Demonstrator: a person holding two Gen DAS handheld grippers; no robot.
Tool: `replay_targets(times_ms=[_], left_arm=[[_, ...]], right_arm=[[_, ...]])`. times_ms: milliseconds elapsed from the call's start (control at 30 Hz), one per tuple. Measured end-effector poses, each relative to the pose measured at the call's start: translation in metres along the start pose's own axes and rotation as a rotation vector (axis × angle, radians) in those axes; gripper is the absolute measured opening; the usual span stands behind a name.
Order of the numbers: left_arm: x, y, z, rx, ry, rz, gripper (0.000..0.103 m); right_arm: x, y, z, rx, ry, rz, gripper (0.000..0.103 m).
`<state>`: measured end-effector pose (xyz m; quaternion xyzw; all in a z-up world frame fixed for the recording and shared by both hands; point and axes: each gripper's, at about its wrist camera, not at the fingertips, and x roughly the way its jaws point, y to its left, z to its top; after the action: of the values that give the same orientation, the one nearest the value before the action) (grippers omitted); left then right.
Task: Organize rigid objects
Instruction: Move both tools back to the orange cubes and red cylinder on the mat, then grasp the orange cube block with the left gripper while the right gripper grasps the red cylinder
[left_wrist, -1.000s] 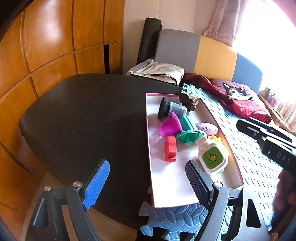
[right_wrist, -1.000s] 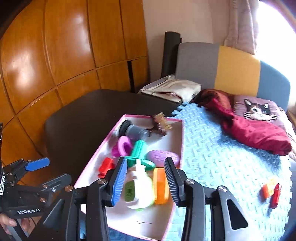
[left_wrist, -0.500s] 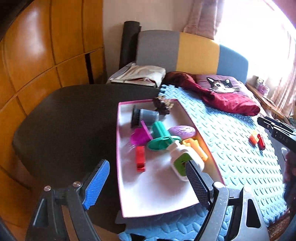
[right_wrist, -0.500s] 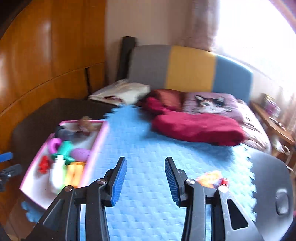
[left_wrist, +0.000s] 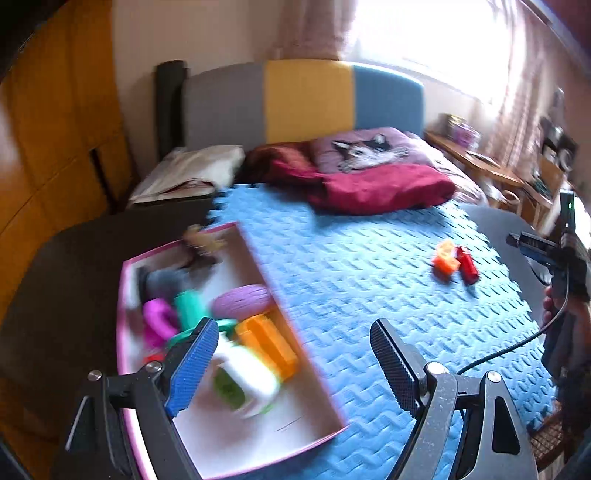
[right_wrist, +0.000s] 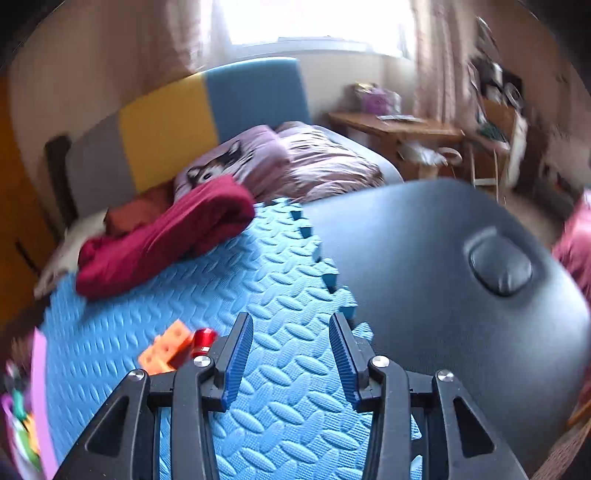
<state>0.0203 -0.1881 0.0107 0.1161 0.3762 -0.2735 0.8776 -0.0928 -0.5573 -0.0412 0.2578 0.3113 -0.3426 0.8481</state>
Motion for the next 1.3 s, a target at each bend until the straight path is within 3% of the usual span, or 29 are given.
replay_targets(times_ms=[133, 400, 633, 967, 1100, 1133, 1167, 1200, 1300], left_arm=[[0.028, -0.042, 0.012, 0.065, 0.038, -0.075, 0.084], [0.080, -0.107, 0.028, 0.177, 0.107, -0.165, 0.069], [0.114, -0.159, 0.044, 0.282, 0.107, -0.214, 0.071], [0.165, -0.195, 0.057, 0.396, 0.134, -0.238, 0.072], [0.180, -0.200, 0.062, 0.413, 0.131, -0.280, 0.071], [0.185, -0.201, 0.062, 0.413, 0.136, -0.288, 0.069], [0.190, -0.201, 0.062, 0.409, 0.144, -0.295, 0.053], [0.194, -0.201, 0.061, 0.401, 0.166, -0.309, 0.044], [0.189, -0.194, 0.058, 0.363, 0.153, -0.324, 0.043]], right_arm=[[0.002, -0.013, 0.001, 0.082, 0.036, 0.023, 0.043], [0.010, -0.008, -0.004, 0.082, 0.094, 0.063, 0.043], [0.013, -0.010, -0.005, 0.113, 0.122, 0.091, 0.043], [0.015, -0.007, -0.004, 0.112, 0.140, 0.122, 0.043], [0.017, -0.007, -0.004, 0.114, 0.147, 0.126, 0.043], [0.019, -0.006, -0.004, 0.114, 0.152, 0.127, 0.043], [0.020, -0.006, -0.005, 0.113, 0.155, 0.127, 0.043], [0.021, -0.006, -0.005, 0.110, 0.158, 0.126, 0.043], [0.022, -0.004, -0.006, 0.101, 0.164, 0.145, 0.043]])
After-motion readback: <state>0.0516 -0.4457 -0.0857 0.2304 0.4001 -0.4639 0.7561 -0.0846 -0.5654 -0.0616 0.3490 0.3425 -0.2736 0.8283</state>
